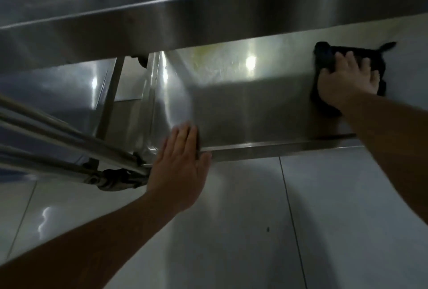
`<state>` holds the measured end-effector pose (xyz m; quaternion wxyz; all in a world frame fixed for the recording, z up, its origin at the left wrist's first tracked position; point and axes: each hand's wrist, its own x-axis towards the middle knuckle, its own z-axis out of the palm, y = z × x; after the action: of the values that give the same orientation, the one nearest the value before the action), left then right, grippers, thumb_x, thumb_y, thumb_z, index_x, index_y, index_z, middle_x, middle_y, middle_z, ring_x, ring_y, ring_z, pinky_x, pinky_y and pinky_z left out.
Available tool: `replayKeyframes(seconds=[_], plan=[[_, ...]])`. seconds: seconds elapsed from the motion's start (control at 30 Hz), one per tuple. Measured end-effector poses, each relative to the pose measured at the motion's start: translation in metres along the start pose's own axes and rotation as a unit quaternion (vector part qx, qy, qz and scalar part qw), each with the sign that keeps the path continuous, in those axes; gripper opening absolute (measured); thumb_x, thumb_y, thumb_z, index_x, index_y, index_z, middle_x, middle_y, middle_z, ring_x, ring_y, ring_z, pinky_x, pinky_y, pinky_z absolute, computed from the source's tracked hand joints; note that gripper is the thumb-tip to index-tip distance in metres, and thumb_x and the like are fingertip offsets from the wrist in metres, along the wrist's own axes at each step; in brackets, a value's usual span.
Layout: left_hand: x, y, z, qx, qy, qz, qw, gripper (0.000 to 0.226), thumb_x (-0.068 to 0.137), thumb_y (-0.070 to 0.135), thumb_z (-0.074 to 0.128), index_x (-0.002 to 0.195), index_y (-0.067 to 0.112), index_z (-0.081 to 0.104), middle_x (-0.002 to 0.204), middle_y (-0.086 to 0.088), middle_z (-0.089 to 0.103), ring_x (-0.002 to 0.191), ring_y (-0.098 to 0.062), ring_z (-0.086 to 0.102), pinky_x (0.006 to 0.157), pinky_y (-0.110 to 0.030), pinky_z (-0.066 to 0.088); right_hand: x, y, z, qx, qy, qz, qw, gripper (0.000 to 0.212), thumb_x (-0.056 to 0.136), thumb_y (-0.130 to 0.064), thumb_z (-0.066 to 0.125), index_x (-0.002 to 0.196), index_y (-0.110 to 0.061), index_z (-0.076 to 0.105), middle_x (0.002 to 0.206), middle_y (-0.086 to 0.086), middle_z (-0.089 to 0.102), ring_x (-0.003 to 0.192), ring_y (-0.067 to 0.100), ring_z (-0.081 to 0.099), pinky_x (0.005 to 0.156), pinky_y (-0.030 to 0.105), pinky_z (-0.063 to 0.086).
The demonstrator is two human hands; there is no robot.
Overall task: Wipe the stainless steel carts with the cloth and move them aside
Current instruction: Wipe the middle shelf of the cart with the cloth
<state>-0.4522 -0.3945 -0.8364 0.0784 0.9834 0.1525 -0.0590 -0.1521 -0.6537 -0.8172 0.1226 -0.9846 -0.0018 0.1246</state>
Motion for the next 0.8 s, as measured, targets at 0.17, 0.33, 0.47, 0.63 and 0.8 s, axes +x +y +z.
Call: replayKeyframes(seconds=[0.17,0.33,0.47,0.63,0.8], plan=[[-0.021,-0.018,0.006,0.022,-0.017,-0.031,0.999,0.089,0.098,0.069,-0.014,0.170,0.017,-0.002,0.178,-0.007,-0.007,0.163,-0.022,-0.014,0.132,-0.047,0.003,-0.028,-0.069,0.032,0.032,0.022,0.045,0.998,0.069,0.105,-0.047,0.024,0.168,-0.021,0.007,0.176,0.000,-0.002,0.160,0.036,-0.008,0.128,0.054,-0.005],[-0.020,-0.019,0.005,-0.009,-0.020,-0.035,0.999,0.090,0.095,0.073,-0.012,0.169,0.020,-0.011,0.177,-0.001,-0.016,0.160,-0.016,-0.024,0.131,-0.042,-0.007,-0.085,-0.198,0.086,-0.006,-0.006,-0.107,0.994,0.071,0.105,-0.048,0.026,0.168,-0.022,0.007,0.175,0.000,-0.003,0.160,0.037,-0.007,0.126,0.056,-0.005],[-0.021,-0.021,-0.001,-0.004,-0.061,-0.025,0.998,0.099,0.085,0.070,-0.009,0.167,0.016,-0.016,0.175,-0.007,-0.022,0.159,-0.023,-0.027,0.130,-0.044,-0.012,-0.124,-0.288,0.124,-0.031,-0.045,-0.255,0.966,0.072,0.104,-0.050,0.026,0.168,-0.024,0.003,0.175,-0.001,-0.005,0.160,0.036,-0.010,0.126,0.054,-0.009],[-0.021,-0.023,0.002,-0.007,-0.034,-0.008,0.999,0.096,0.097,0.073,0.008,0.168,0.011,-0.008,0.177,-0.012,-0.008,0.162,-0.026,-0.016,0.130,-0.042,-0.012,-0.128,-0.299,0.123,-0.065,-0.100,-0.497,0.859,0.065,0.107,-0.057,0.024,0.166,-0.036,0.010,0.174,-0.013,0.003,0.161,0.023,-0.004,0.128,0.046,-0.005],[-0.023,-0.023,0.007,-0.011,0.007,-0.012,1.000,0.093,0.099,0.074,0.009,0.170,0.015,-0.002,0.178,-0.006,-0.005,0.163,-0.021,-0.013,0.123,-0.033,-0.023,-0.082,-0.235,0.096,-0.088,-0.030,-0.462,0.882,0.066,0.105,-0.054,0.039,0.165,-0.031,0.023,0.173,-0.005,0.019,0.159,0.027,0.015,0.127,0.044,0.013]])
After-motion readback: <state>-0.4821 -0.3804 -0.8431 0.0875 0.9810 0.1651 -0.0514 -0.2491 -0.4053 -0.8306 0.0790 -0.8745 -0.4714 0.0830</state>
